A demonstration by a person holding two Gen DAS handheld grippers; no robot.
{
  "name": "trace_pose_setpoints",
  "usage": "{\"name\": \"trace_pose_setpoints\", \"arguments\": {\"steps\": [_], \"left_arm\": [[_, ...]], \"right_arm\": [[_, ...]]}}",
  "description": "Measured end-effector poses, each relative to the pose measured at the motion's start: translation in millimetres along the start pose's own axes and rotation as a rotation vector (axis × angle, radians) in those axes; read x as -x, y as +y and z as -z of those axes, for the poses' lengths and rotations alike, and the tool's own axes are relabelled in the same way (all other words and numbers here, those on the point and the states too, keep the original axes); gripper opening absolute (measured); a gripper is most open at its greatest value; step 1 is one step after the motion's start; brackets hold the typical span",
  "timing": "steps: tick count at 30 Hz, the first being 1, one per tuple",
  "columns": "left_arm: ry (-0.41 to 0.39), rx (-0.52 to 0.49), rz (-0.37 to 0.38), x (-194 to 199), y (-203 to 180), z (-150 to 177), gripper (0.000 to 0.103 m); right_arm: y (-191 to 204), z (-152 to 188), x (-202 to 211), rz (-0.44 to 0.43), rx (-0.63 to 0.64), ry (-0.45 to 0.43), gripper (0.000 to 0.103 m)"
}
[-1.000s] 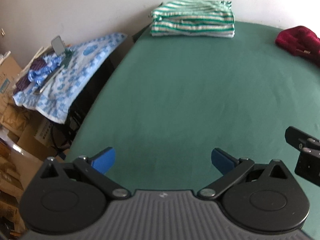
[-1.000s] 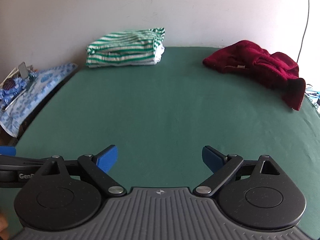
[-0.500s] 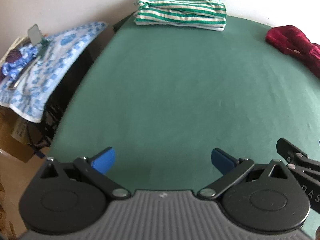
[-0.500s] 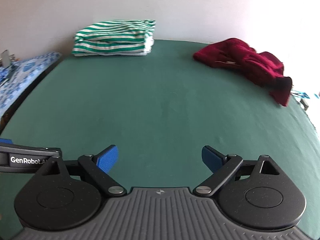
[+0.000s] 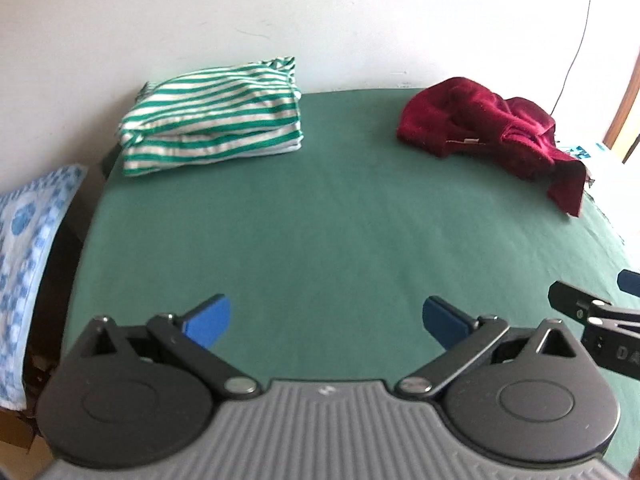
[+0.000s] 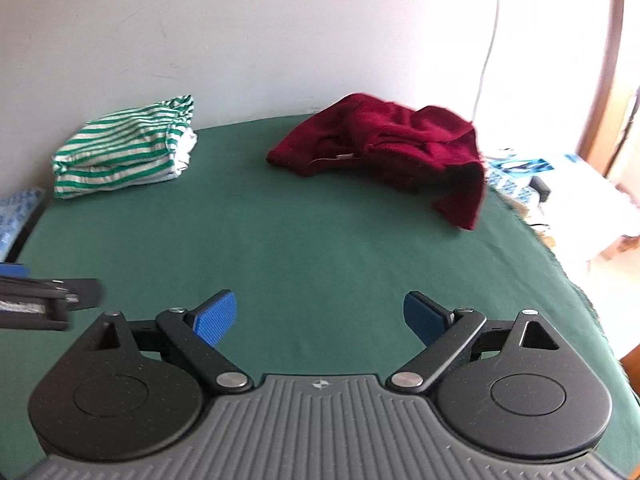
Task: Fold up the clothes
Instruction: 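Move both grippers toward the crumpled dark red sweater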
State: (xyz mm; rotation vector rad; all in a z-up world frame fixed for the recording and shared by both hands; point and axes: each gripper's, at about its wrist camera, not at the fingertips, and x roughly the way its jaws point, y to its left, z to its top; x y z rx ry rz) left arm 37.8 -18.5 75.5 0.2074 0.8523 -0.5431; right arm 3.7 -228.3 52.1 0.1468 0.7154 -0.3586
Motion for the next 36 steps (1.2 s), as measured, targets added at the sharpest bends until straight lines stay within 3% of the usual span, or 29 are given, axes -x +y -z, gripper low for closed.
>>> {"name": "trace_pose_setpoints", "arguments": {"steps": [3,7,10,14,22,28,36], "left_arm": [[0.026,0.024,-0.061,-8,-16,-17,0.102],[0.004,0.082,-0.154,-3,-32,-19,0.102],[0.012,0.110,-0.164,-6,-37,-33,0.102],[-0.017,0.048,-0.174,-11,-68,-41,0.102],[-0.015,-0.061,-0.065,-52,-108,-73,0.102],[-0.023,-0.156,-0.005,-42,-123,-66,0.102],[-0.034,-0.207,0.026,-54,-141,-78,0.102]], "right_arm": [[-4,-8,-10,-0.042,0.009,0.004,0.091],[1,-13,-12,-0.028,0.024,-0.009,0.091],[1,-22,-9,-0.010,0.005,-0.029,0.091],[-18,-28,-6,0.031,-0.046,-0.046,0.091],[-51,-25,7,0.135,-0.157,-0.045,0.092],[-70,-19,17,0.198,-0.198,-0.057,0.092],[-112,-13,27,0.271,-0.258,-0.068,0.092]]}}
